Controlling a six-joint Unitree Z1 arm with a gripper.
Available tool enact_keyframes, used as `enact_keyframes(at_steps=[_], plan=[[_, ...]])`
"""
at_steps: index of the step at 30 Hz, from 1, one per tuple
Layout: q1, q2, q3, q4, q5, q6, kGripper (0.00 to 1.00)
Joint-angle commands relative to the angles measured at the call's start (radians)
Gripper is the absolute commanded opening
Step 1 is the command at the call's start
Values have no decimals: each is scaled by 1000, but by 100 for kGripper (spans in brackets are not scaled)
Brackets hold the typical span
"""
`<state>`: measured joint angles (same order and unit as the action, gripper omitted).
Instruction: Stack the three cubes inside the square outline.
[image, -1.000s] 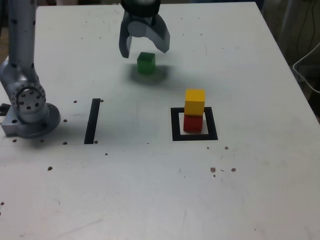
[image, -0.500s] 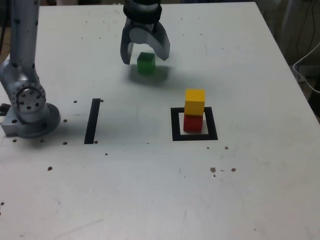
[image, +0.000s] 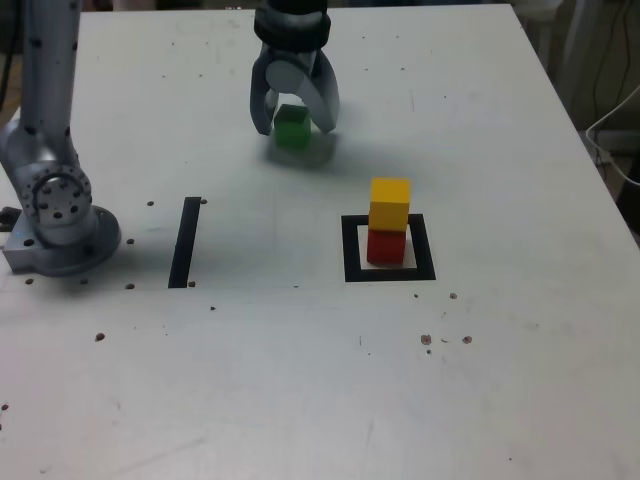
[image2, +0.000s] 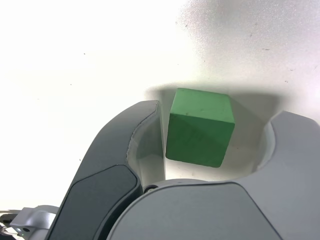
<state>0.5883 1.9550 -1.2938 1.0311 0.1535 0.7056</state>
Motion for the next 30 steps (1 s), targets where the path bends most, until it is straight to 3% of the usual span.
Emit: enact_keyframes(at_steps=[1, 16, 30], plan=[[2, 5, 1, -7, 4, 1, 45], [2, 6, 10, -16, -14, -1, 19], [-36, -41, -1, 43, -44, -2, 17]])
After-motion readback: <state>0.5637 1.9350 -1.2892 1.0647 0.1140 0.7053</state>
